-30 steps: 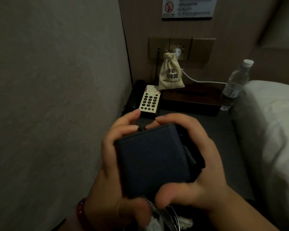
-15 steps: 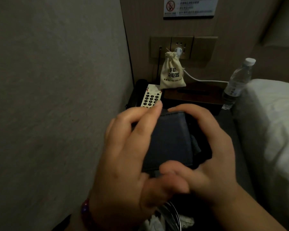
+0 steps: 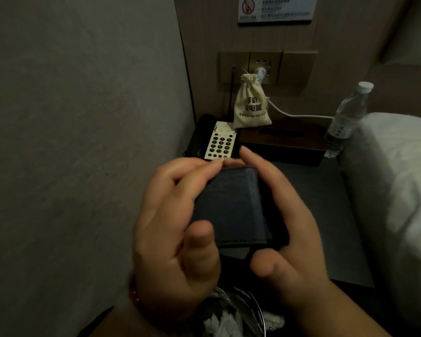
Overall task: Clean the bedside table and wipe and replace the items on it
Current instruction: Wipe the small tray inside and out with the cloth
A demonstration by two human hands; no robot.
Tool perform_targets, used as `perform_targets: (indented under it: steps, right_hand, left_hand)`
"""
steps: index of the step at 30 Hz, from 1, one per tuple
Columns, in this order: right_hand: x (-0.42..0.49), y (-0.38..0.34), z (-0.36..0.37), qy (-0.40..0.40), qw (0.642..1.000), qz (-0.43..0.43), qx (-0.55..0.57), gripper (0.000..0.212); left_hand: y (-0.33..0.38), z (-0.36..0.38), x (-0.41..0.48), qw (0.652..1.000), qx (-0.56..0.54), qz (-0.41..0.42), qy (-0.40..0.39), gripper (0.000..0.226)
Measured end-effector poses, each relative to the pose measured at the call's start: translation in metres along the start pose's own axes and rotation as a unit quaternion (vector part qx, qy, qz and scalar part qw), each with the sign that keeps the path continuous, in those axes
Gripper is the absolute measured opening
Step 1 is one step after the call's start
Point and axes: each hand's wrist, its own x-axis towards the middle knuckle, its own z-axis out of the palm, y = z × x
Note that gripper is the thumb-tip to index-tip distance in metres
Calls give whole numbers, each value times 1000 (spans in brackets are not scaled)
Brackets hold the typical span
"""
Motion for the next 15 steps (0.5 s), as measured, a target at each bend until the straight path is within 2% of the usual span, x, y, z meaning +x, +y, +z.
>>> perform_targets:
  steps: [3,8,12,15]
  right_hand:
    - [-2,13,0,-16,1000,11,-11,92]
    - [-19,38,-7,-28,994,62,-90,82]
    - [-15,41,-19,-44,972,82,-217,76]
    - [-8,40,-28,-76,923,17,-376,71]
  left_hand:
    - [-2,0,-2,1000,-10,22,13,70]
    - [-4,-3,-3,999,-28,3,21,66]
    - [-21,-19,10,995,37,2,-91,39]
    - [-17,-23,17,974,129,-62,-179,53]
